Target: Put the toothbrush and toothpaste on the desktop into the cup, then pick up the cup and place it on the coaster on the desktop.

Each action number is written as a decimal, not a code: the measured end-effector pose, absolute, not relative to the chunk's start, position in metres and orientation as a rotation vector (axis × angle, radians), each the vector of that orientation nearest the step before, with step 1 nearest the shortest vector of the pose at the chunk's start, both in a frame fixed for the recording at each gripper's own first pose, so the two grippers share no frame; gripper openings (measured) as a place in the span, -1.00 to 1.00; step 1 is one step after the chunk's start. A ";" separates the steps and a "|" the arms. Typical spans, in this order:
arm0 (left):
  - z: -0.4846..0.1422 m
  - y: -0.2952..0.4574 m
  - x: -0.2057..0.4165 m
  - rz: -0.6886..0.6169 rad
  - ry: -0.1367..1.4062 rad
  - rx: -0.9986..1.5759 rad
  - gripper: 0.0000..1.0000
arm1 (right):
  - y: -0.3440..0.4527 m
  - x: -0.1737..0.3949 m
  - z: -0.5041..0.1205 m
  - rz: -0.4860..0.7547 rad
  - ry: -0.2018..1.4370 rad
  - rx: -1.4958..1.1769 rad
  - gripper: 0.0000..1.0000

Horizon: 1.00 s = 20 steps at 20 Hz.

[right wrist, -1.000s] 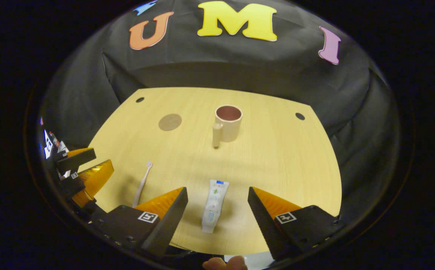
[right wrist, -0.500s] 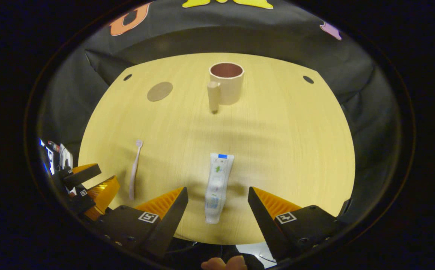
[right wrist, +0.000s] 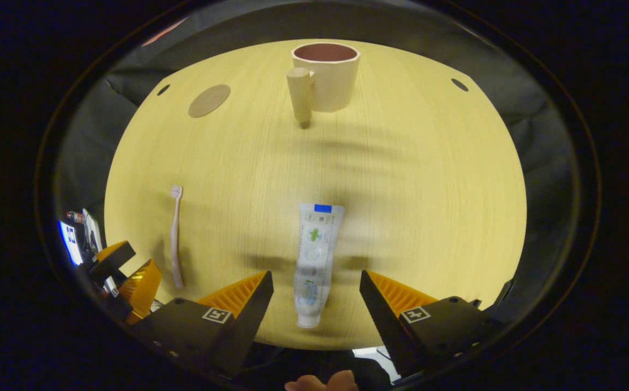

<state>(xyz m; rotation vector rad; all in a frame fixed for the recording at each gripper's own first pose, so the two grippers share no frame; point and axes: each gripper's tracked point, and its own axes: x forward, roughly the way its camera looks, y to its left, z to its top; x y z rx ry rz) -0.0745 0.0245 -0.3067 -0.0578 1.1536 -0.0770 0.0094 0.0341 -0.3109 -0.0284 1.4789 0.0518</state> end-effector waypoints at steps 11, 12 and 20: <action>-0.312 0.035 -0.084 -0.046 1.184 -0.076 1.00 | 0.038 0.012 -0.346 0.013 1.600 0.017 0.91; -0.313 0.035 -0.084 -0.045 1.186 -0.077 1.00 | 0.038 0.013 -0.347 0.008 1.604 0.018 0.91; -0.320 0.029 -0.088 -0.053 1.217 -0.083 1.00 | 0.037 0.012 -0.355 -0.026 1.612 0.014 0.61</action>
